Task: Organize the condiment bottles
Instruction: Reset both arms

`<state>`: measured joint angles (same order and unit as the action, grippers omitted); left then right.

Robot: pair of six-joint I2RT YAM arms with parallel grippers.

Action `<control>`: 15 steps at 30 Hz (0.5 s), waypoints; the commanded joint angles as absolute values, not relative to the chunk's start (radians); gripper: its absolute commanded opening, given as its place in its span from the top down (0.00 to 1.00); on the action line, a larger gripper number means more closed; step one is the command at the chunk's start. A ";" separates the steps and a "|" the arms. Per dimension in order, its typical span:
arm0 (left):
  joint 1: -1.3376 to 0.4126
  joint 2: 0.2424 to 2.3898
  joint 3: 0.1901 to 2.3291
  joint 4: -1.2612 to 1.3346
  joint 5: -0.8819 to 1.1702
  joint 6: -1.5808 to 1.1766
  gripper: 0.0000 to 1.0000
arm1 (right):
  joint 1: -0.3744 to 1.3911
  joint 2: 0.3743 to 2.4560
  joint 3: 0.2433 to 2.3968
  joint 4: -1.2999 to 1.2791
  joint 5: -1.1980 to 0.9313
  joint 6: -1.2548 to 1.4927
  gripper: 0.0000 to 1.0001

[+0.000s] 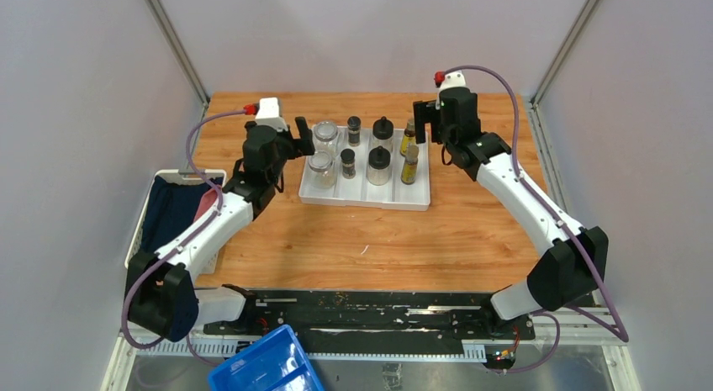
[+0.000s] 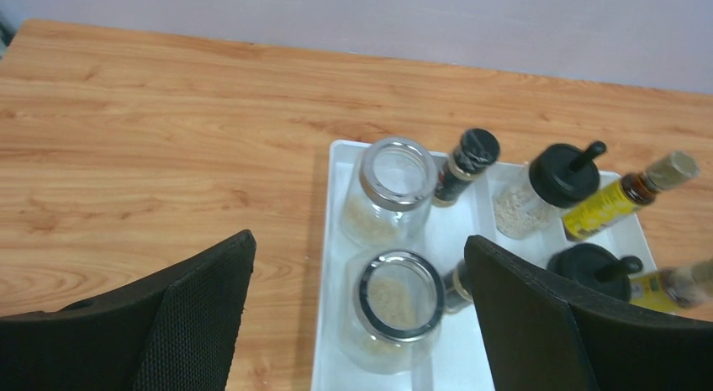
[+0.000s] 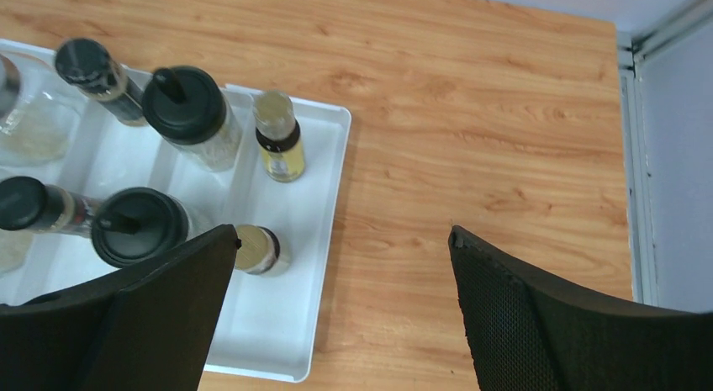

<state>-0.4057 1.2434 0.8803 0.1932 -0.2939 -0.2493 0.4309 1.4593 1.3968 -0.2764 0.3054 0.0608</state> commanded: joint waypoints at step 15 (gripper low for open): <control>-0.255 1.468 0.952 0.209 -0.083 -0.170 0.00 | 0.320 1.482 1.250 -0.196 0.447 0.069 0.00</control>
